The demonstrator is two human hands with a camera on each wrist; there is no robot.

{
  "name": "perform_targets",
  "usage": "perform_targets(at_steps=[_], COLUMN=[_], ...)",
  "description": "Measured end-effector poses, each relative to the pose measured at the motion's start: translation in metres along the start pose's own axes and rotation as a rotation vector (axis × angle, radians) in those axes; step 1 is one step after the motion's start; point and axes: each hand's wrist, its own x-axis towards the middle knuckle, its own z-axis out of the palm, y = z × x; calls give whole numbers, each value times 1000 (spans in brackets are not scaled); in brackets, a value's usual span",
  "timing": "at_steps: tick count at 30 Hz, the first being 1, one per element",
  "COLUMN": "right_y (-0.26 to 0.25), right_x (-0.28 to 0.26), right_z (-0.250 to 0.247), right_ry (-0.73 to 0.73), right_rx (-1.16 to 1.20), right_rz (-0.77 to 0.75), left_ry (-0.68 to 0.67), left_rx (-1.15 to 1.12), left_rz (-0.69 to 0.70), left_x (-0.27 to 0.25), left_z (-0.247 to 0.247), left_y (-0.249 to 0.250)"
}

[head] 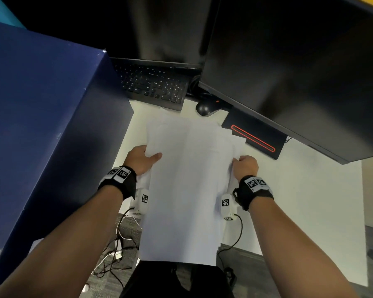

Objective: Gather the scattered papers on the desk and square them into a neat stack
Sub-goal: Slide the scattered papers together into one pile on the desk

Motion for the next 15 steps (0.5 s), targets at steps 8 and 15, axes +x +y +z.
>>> perform_targets(at_steps=[8,15], right_y=[-31,12], right_x=[3,-33], right_z=[16,-12], right_ry=[-68,-194], right_rx=[119,76], right_rz=[-95,-106], left_ry=[-18,10], left_rx=[3,212], left_rz=[28,-21], left_x=[4,-31], left_z=[9,-21], left_y=[12,-24])
